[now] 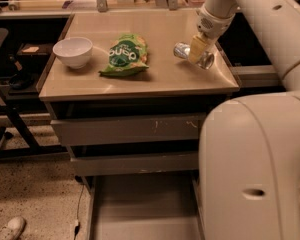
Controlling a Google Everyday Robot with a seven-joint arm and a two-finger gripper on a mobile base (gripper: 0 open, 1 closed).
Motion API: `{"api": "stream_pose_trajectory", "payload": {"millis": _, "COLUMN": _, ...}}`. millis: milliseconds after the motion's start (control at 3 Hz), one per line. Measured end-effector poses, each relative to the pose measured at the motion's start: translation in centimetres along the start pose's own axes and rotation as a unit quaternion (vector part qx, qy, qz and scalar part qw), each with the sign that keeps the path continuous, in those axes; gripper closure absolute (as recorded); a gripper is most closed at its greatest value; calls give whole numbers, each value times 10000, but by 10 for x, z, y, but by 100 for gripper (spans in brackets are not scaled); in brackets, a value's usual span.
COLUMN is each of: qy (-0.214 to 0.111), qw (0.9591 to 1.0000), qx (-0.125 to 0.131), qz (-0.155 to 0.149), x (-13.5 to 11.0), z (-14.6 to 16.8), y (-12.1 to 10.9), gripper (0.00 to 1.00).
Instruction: Place redbull can into bottom drawer
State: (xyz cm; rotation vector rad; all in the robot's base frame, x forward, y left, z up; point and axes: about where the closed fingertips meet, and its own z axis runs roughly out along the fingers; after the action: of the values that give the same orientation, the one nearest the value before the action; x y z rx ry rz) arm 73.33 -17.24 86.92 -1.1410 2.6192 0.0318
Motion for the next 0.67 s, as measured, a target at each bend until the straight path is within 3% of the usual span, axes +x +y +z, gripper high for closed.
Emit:
{"api": "stream_pose_trajectory", "payload": {"millis": 333, "qy": -357, "qw": 9989, "qx": 163, "qz": 249, "x": 32, "z": -76, "y": 43, "gripper": 100}}
{"api": "stream_pose_trajectory", "payload": {"millis": 667, "qy": -357, "qw": 9989, "qx": 163, "qz": 249, "x": 32, "z": -76, "y": 43, "gripper": 100}}
